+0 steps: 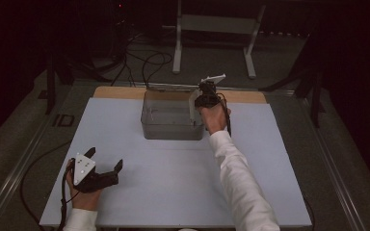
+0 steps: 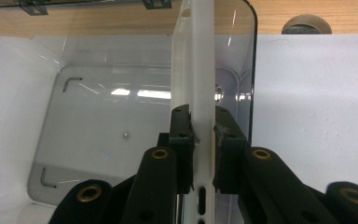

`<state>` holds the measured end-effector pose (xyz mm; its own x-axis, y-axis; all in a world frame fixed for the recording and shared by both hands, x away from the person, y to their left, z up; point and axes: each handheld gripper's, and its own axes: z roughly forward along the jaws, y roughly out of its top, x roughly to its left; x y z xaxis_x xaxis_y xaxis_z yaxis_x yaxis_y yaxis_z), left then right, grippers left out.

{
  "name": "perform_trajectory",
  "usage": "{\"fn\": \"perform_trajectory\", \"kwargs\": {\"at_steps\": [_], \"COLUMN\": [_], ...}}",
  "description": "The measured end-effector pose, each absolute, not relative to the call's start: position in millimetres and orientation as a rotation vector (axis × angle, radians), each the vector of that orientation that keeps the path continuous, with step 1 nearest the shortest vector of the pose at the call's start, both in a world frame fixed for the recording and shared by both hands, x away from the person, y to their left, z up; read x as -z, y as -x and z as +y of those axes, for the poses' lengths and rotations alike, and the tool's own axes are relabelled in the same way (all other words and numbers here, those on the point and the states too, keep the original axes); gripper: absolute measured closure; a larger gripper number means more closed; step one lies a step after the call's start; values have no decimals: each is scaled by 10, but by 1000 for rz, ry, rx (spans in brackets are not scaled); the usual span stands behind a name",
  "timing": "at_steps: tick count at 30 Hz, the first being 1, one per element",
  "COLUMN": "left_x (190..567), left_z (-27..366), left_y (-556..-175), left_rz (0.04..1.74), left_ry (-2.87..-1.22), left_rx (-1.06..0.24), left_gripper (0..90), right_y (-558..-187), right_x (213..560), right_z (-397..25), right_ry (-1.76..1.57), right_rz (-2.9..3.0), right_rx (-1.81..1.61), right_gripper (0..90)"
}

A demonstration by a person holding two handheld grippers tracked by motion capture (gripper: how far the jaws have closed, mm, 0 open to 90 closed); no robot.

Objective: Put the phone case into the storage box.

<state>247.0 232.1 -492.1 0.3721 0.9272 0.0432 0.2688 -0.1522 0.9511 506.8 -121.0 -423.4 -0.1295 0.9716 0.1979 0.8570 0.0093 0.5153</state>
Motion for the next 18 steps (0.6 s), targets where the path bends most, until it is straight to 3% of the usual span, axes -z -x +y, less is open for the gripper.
{"fn": "perform_trajectory", "kwargs": {"at_steps": [18], "left_x": [4920], "left_z": [2316], "left_y": [-2468], "left_rz": [1077], "left_ry": [-1652], "left_rx": [-840], "left_gripper": [5], "right_y": [-5071], "right_x": [4287], "right_z": [-1227], "right_ry": [-1919], "right_rz": [2047], "right_rx": [-769], "right_gripper": [802]}}
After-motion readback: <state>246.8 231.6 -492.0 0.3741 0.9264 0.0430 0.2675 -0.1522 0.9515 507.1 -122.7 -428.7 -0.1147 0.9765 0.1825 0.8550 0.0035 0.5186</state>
